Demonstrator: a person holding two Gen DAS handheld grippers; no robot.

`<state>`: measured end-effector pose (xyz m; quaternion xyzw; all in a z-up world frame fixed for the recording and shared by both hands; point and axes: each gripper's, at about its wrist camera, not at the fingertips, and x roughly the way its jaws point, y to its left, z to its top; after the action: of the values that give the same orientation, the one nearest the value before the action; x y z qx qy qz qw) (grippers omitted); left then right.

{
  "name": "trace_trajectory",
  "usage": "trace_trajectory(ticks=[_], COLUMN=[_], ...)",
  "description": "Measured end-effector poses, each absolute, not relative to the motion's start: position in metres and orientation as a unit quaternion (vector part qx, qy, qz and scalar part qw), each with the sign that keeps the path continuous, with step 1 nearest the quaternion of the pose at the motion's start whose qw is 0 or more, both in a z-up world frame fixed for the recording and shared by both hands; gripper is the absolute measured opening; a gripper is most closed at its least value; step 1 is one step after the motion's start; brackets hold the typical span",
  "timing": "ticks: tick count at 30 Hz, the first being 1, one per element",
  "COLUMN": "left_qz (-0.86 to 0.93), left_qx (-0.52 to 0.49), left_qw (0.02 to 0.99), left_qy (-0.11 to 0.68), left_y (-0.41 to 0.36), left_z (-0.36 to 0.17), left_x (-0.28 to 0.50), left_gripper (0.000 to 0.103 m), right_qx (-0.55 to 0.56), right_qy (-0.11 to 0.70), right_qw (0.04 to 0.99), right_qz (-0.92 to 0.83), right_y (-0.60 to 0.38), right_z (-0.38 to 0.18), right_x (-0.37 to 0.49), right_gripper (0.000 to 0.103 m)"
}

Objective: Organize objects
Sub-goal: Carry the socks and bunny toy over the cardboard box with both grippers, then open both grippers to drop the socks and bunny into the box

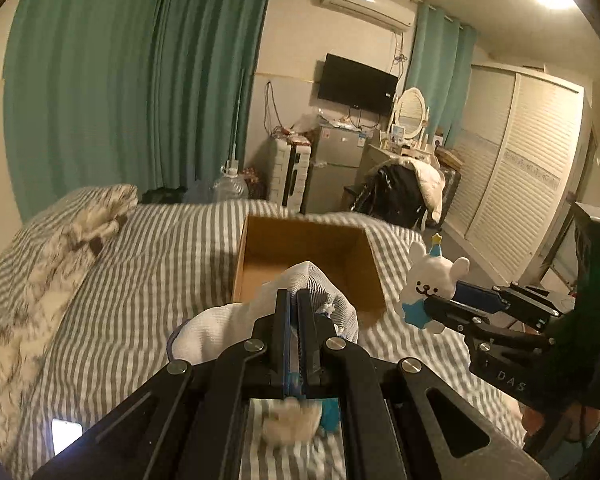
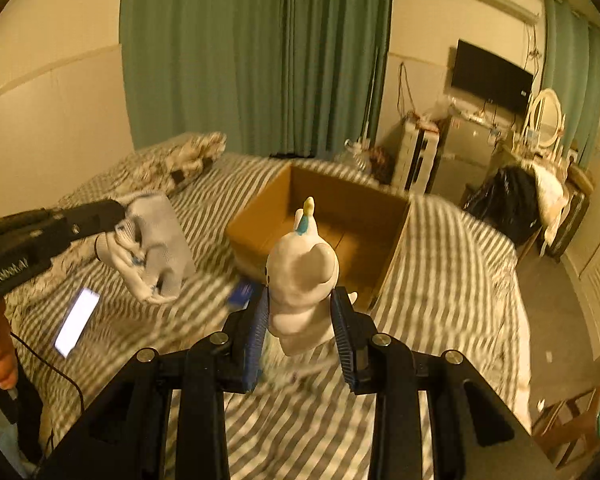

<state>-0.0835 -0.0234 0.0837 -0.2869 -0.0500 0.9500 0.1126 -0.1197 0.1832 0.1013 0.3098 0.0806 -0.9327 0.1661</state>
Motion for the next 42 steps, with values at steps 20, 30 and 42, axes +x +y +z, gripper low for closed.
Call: trace_trajectory(ticks=[20,30,42], left_qz=[0.933,0.939,0.952], left_qx=[-0.332,-0.33,-0.302], left_qw=[0.137,0.091,0.046], left_qy=[-0.006,0.014,0.001], left_y=[0.026,0.02,-0.019], left_z=[0.007,0.014,0.069], left_x=[-0.267,-0.249,-0.145], left_gripper=[0.002,0.069,0.1], right_qx=[0.37,0.34,0.283], right_qy=[0.058,0.035,0.063], right_qw=[0.131,0.118,0.09], right_qz=[-0.918,-0.932,-0.953], right_y=[0.193,0.211,0.225], right_z=[0.039,0.053,0.144], right_x=[-0.32,-0.298,-0.189], right_gripper=[0.032,0.063,0.089])
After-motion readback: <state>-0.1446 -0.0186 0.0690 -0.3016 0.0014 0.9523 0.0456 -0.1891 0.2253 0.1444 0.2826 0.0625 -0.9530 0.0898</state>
